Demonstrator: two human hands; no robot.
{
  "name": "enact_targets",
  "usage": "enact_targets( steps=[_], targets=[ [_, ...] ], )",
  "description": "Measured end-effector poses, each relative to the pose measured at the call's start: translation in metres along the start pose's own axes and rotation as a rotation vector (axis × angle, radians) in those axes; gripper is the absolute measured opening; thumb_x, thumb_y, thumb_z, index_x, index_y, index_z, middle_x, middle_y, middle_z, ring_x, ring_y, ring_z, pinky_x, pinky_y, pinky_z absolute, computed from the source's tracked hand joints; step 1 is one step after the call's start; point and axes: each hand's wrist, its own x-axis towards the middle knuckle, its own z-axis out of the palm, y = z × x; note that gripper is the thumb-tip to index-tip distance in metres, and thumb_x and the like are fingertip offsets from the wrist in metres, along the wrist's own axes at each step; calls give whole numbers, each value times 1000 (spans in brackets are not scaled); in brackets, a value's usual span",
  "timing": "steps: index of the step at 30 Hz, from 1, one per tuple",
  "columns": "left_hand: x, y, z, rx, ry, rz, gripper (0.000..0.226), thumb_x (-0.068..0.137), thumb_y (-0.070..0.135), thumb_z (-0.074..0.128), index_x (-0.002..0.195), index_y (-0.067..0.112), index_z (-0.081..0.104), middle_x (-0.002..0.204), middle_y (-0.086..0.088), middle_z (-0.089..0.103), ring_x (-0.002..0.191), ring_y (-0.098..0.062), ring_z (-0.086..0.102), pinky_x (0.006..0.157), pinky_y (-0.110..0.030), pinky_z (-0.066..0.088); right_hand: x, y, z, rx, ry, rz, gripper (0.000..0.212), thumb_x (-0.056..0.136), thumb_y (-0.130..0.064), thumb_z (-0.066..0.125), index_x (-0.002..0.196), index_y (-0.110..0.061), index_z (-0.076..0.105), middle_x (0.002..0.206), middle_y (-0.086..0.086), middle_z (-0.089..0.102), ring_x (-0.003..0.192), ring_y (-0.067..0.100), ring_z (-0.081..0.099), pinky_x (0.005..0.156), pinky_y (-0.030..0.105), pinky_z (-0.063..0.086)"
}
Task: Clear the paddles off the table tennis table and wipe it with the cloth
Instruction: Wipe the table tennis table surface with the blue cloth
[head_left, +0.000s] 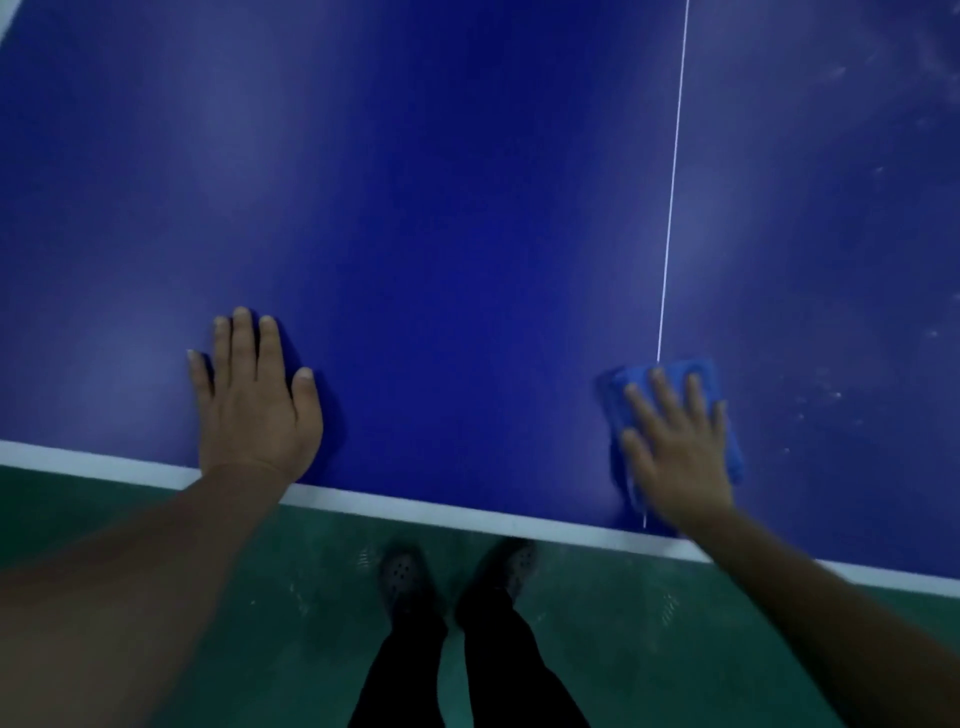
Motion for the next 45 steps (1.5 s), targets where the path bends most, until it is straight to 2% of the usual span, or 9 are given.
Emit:
enact_targets(
  steps=[5,12,22,24,29,31,38,40,45],
  targets=[
    [0,2,-4,15,16,9,72,99,46,16,159,6,14,167,-14,8,154,-27,-1,124,-51,-3,31,-53,-4,188,60,647,58,104,-52,27,159,-41,13,169,-5,5,154,35,-2,118,67,3],
    [-39,37,-1,-134,113,-50,70,98,41,23,158,5,15,167,-14,11,154,-29,6,124,-53,3,-57,-136,31,90,71,-148,55,101,-56,31,153,-40,34,163,-3,29,153,36,15,118,67,12],
    [-113,171,39,25,-123,446,71,98,50,11,160,15,9,168,-3,-4,154,-20,-13,124,-51,-6,-76,114,14,286,61,1080,62,100,-59,15,159,-42,6,169,-6,-1,154,36,-6,118,66,-2],
    [-112,172,45,106,-103,432,71,99,52,11,159,16,4,168,-4,-7,153,-22,-16,123,-53,-7,-57,72,20,205,84,922,59,102,-56,19,159,-42,9,169,-4,2,154,37,-2,118,67,0],
    [-112,176,46,149,-117,400,74,97,55,10,160,16,6,168,-5,-4,154,-23,-12,122,-58,-2,-68,-31,35,70,99,-149,55,102,-56,27,154,-39,31,165,-3,26,153,37,15,119,65,6],
    [-112,176,46,157,-122,393,74,97,55,11,160,16,8,168,-6,-1,154,-24,-9,122,-59,0,-58,15,27,71,115,-142,56,100,-54,32,153,-38,36,164,-3,29,152,37,19,118,67,12],
    [-111,177,46,161,-119,404,73,97,54,14,159,15,12,168,-8,4,155,-27,-3,122,-60,3,-48,146,8,284,90,982,60,101,-57,17,159,-42,8,169,-6,1,154,34,-5,118,67,-1],
    [-110,176,46,169,-122,402,73,97,54,14,159,15,12,168,-8,4,155,-27,-3,122,-60,3,-33,98,12,207,103,864,59,102,-55,20,159,-41,9,169,-3,3,154,38,-2,118,68,1],
    [-111,176,47,146,-100,404,73,97,52,19,158,13,16,167,-9,9,155,-28,1,121,-61,5,-29,-6,28,41,105,-166,55,101,-55,27,154,-39,29,165,-2,26,153,38,13,118,66,7]
  ],
)
